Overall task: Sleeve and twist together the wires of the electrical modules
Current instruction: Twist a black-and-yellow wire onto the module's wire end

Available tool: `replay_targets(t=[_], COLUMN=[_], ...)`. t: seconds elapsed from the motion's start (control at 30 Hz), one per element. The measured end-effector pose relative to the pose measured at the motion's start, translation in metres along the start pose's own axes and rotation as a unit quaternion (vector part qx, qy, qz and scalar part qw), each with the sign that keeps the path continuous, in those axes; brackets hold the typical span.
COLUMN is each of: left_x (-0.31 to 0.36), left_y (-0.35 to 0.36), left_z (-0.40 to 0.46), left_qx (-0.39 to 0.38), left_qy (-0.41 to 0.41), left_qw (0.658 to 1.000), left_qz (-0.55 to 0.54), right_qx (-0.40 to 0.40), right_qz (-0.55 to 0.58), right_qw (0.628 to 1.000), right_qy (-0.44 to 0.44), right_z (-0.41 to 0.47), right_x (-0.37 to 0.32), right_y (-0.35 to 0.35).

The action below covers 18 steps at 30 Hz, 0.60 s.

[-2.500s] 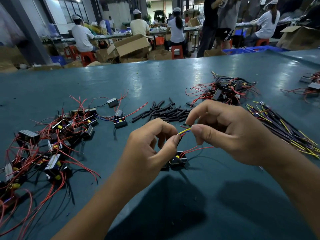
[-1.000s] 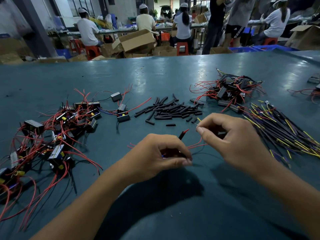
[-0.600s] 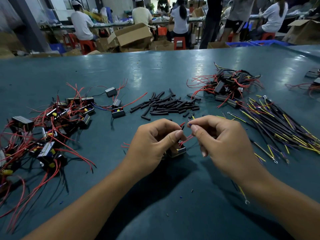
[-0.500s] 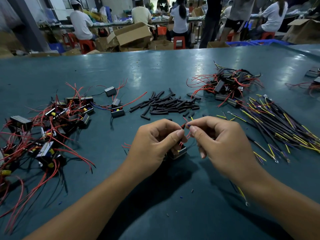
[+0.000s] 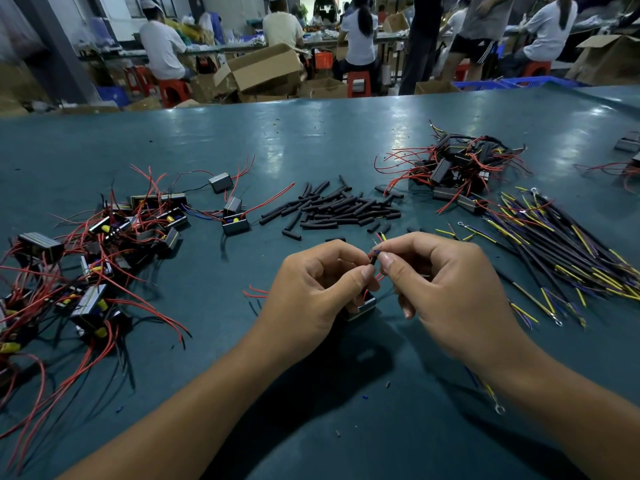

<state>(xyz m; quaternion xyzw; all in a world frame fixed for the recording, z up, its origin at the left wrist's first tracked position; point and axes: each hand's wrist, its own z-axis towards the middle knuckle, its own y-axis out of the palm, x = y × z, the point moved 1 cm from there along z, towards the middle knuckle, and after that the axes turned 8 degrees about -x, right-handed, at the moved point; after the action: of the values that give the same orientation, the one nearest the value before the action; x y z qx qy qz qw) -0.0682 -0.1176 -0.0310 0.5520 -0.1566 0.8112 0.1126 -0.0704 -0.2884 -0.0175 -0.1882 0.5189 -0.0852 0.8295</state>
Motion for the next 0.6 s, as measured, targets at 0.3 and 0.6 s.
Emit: replay_targets(t=[0.3,0.6], left_x=[-0.0037,-0.0044], left_y=[0.0003,0.0009], left_z=[0.0009,-0.0002], left_qx=[0.004,0.012], left_qy=[0.001,0.001], left_qw=[1.0,1.0], left_qz=[-0.021,-0.007], right_qx=[-0.001,-0.019], right_qz=[0.02,0.053], right_qw=[1.0,0.998], right_qy=[-0.012,-0.019], right_z=[0.0001,0.001], right_x=[-0.0033,0.0021], right_y=[0.0007,0.0022])
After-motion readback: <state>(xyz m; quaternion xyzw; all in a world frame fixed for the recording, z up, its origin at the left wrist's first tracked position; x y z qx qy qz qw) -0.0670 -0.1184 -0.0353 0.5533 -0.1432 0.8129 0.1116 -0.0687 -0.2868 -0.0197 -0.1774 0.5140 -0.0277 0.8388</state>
